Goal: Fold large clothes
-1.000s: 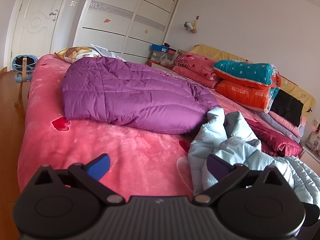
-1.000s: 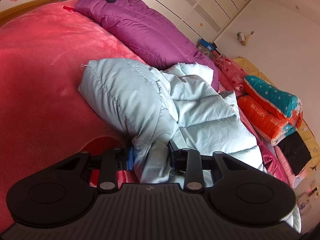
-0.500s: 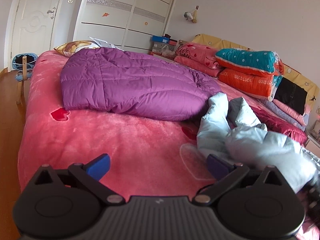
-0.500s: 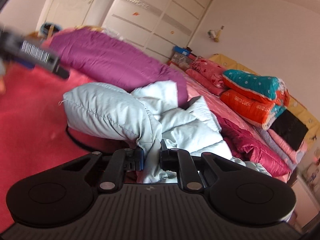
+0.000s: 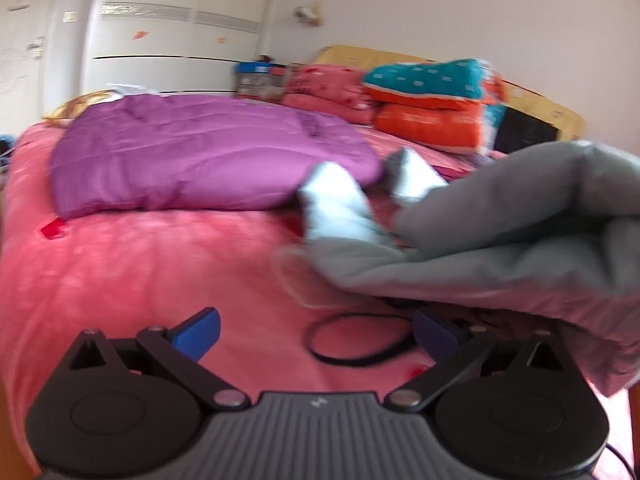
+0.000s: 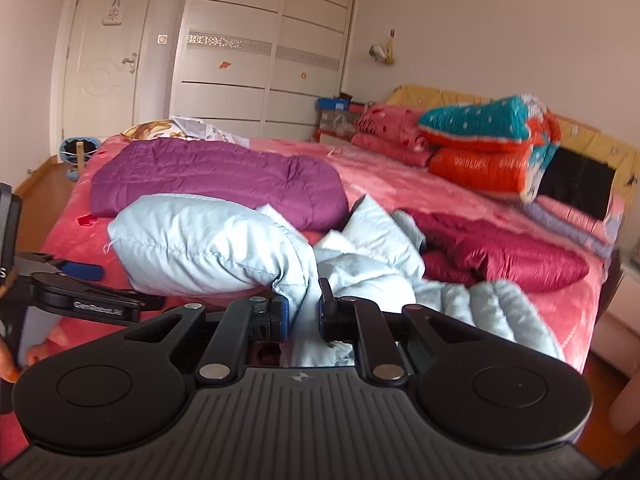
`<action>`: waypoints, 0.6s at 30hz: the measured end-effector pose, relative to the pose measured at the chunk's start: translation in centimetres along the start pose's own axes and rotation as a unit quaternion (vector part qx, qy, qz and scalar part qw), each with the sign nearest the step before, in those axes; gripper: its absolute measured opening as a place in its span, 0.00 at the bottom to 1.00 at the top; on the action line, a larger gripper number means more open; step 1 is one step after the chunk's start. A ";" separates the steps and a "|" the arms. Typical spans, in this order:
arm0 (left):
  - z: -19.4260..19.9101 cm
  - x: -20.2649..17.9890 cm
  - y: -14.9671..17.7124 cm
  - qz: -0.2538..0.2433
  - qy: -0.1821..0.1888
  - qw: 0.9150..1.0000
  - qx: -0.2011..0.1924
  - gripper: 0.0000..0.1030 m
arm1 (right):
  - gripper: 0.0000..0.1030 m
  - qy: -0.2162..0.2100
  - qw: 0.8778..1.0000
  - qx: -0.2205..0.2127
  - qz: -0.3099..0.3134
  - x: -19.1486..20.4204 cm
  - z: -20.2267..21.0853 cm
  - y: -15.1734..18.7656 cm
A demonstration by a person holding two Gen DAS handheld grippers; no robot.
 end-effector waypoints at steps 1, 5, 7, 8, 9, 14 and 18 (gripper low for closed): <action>0.2 -0.5 0.3 -0.001 0.014 1.000 0.004 0.99 | 0.13 -0.004 1.000 0.003 0.000 0.1 0.0 0.2; 1.3 -2.0 0.7 -0.004 0.051 0.999 0.000 0.99 | 0.14 -0.013 1.000 0.010 0.026 0.6 1.0 1.1; 1.8 -2.3 0.7 -0.001 0.061 0.998 -0.008 0.99 | 0.14 -0.014 0.999 0.014 0.045 0.7 0.7 1.5; 2.1 -2.5 0.7 -0.001 0.063 0.998 -0.012 0.99 | 0.14 -0.011 0.998 0.014 0.057 0.5 1.5 2.0; 2.4 -2.5 0.7 -0.001 0.064 0.998 -0.017 0.99 | 0.15 -0.009 0.997 0.014 0.070 0.6 1.3 2.2; 2.9 -2.8 0.9 -0.003 0.062 0.998 -0.024 0.99 | 0.42 -0.001 0.995 0.023 0.098 0.8 0.9 2.6; 3.0 -2.4 1.0 0.006 0.061 0.998 -0.017 0.99 | 0.74 0.007 0.993 0.019 0.120 0.9 -0.4 2.2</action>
Point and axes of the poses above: each gripper's, at about its wrist camera, not at the fingertips, and z roughly against the way its jaws point, x to its left, y to its underside, the point moved 2 cm from there along -z, roughly the way its jaws point, and after that the axes turned 13 degrees about z, right-handed, at the moved point
